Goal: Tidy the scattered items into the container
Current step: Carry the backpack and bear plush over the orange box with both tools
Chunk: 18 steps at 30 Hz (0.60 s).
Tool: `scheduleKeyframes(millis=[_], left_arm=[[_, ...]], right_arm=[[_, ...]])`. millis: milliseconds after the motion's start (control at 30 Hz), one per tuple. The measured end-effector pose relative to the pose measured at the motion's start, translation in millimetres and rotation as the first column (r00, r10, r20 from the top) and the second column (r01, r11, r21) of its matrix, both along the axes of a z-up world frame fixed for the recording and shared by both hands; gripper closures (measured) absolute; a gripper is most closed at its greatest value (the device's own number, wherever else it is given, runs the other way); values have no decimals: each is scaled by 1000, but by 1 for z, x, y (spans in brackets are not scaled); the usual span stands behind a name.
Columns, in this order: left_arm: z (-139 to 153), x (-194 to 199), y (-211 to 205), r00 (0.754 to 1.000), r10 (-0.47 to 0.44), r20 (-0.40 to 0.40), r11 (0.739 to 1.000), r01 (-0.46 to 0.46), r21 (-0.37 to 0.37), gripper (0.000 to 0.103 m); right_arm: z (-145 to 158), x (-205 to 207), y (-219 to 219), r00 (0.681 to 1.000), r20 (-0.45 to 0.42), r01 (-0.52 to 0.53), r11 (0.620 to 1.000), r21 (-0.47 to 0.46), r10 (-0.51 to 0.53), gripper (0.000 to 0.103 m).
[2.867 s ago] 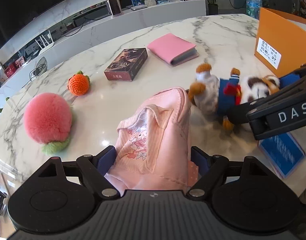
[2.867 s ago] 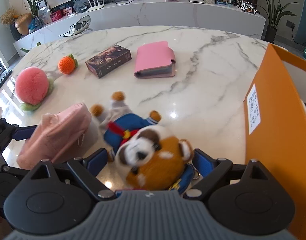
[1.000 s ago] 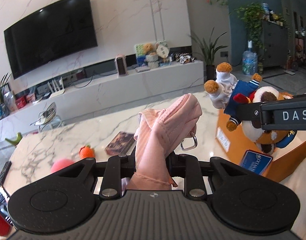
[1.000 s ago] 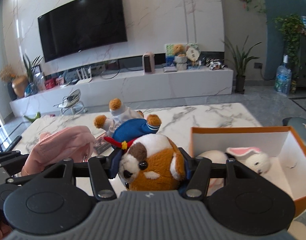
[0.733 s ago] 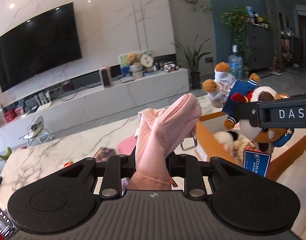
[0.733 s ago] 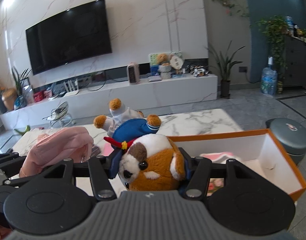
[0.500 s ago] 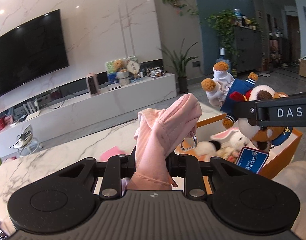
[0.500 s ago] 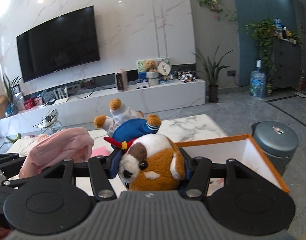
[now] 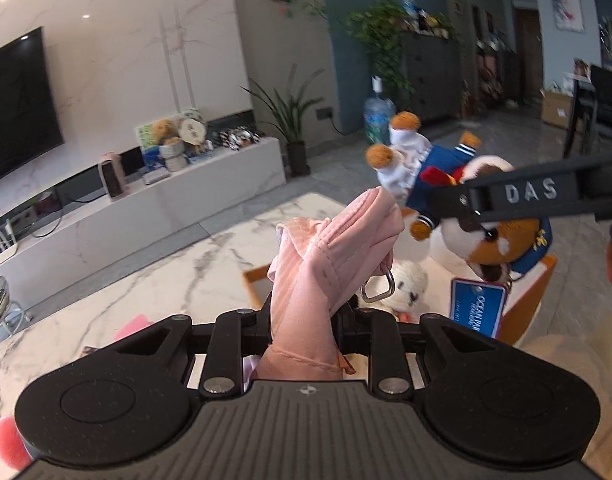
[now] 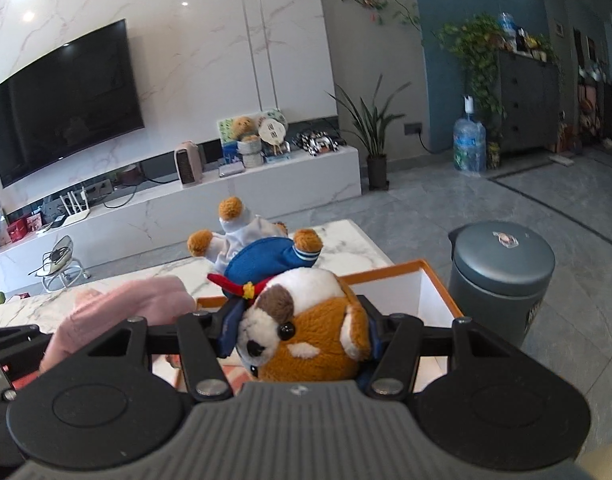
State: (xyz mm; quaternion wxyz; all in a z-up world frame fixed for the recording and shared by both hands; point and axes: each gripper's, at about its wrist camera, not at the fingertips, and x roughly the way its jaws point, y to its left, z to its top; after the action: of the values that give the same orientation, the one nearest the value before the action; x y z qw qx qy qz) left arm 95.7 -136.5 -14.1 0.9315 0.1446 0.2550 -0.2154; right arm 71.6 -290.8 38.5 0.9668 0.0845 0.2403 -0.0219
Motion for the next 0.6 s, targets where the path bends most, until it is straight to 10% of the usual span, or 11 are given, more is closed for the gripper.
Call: scheduleKeyframes(millis=[600], left_arm=[[-52, 20, -50, 992, -67, -109, 984, 84, 157, 74]], right_arm=[[-55, 45, -42, 990, -138, 6, 996, 93, 7, 43]])
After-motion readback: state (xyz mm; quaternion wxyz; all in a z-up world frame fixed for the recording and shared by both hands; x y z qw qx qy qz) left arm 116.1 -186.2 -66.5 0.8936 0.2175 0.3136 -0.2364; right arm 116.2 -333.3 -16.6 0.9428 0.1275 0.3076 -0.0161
